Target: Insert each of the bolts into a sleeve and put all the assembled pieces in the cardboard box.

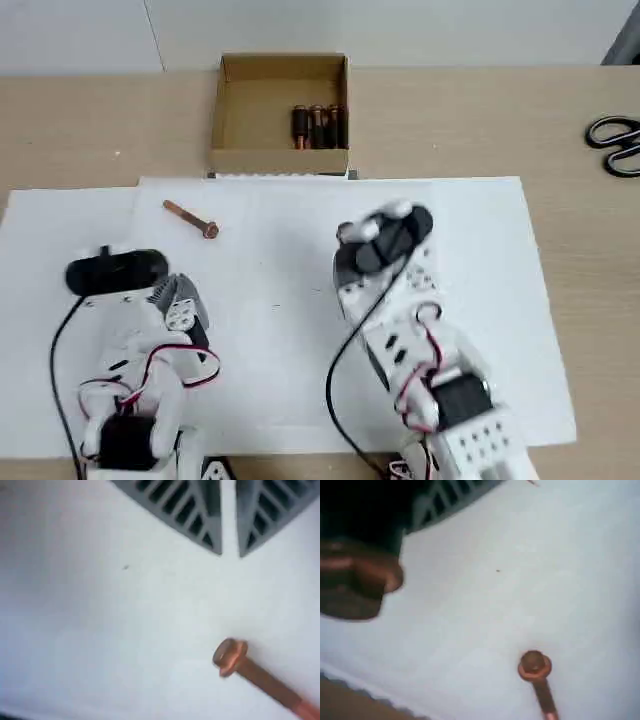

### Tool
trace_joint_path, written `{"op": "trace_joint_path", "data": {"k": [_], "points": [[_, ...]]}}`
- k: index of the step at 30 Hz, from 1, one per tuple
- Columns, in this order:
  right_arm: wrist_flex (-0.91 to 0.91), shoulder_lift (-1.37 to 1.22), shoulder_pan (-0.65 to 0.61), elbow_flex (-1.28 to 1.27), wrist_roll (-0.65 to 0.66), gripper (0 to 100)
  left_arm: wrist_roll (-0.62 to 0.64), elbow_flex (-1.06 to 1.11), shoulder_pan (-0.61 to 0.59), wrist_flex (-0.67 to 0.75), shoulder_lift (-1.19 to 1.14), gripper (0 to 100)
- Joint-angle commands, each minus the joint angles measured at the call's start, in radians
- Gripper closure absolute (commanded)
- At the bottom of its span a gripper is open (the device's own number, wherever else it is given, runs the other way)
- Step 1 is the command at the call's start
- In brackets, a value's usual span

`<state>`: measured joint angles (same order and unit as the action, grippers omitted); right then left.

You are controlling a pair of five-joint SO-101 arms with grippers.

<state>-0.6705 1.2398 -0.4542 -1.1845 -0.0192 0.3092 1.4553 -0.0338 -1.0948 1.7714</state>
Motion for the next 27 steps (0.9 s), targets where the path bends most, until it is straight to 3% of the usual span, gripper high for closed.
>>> {"op": "trace_joint_path", "data": {"k": [1,10,27], "points": [[0.042,-0.237,0.028,0.226,-0.029,99.6,-0.021,0.067,-0.005,0.074,0.011,99],[0.134,-0.812,0.03,0.712,0.029,99.6,-0.041,0.205,-0.005,0.183,0.011,99],[0.163,-1.802,0.027,1.763,0.124,99.5,-0.035,0.208,-0.006,0.186,0.011,99]]}}
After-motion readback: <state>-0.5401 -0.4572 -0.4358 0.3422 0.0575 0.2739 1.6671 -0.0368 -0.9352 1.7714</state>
